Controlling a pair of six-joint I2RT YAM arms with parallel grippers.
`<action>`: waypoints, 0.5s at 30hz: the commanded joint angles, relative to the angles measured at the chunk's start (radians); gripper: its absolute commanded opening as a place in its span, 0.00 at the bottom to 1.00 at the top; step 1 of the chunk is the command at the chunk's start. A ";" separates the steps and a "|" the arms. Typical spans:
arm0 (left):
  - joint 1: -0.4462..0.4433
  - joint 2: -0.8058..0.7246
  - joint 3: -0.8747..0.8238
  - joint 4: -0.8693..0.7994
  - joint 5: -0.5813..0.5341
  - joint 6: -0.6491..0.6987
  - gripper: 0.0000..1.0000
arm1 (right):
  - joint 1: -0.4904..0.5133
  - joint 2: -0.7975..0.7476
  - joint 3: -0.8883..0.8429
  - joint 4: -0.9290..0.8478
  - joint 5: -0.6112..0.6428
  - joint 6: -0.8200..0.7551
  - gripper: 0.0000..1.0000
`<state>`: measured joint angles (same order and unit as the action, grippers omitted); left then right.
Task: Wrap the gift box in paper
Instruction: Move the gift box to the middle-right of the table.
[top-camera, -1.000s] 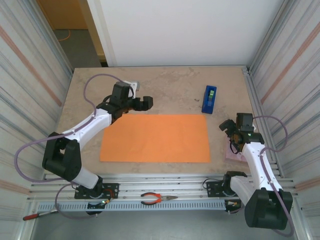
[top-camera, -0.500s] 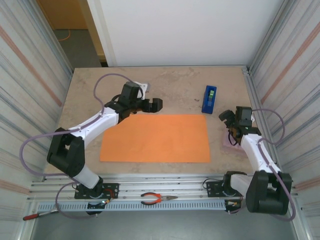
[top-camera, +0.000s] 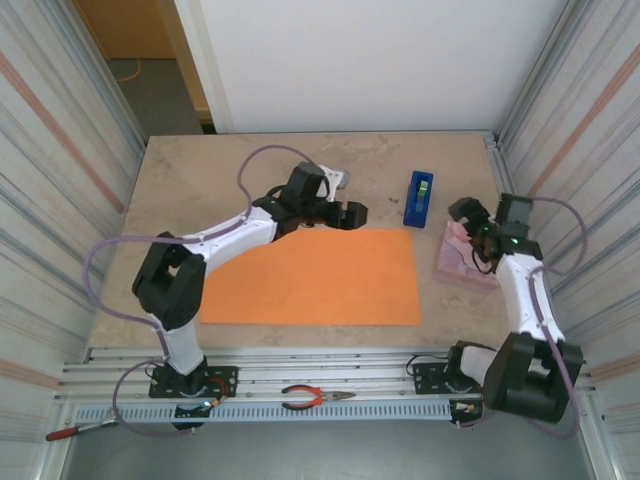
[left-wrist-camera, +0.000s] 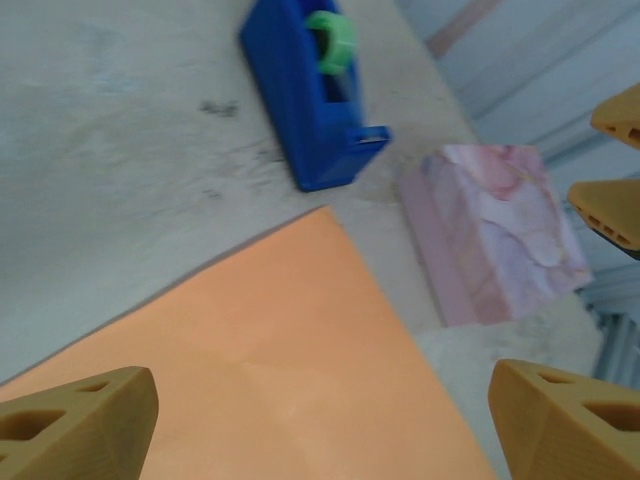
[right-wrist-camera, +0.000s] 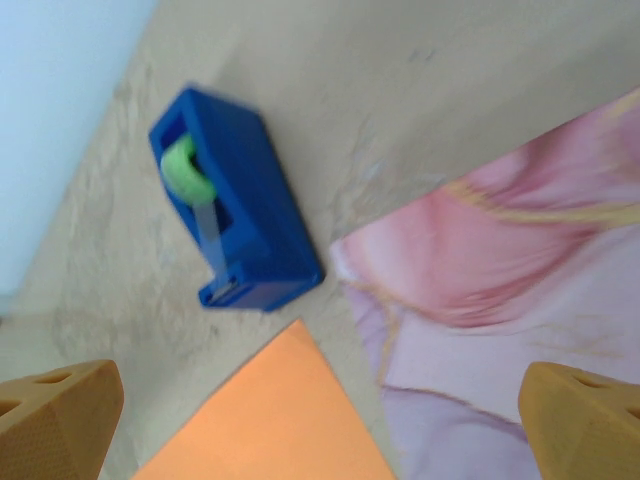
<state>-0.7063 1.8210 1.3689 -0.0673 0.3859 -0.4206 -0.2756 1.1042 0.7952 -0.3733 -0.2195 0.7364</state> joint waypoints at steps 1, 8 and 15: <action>-0.055 0.069 0.093 0.032 0.096 -0.028 0.85 | -0.132 -0.047 -0.036 -0.108 -0.082 -0.066 0.98; -0.155 0.232 0.286 0.028 0.099 -0.090 0.85 | -0.323 -0.075 -0.084 -0.149 -0.045 -0.121 0.98; -0.215 0.419 0.471 0.028 0.104 -0.156 0.84 | -0.406 0.035 -0.136 -0.051 -0.164 -0.158 0.98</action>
<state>-0.9123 2.1868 1.7676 -0.0441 0.4683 -0.5297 -0.6697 1.1019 0.6685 -0.4614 -0.3176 0.6296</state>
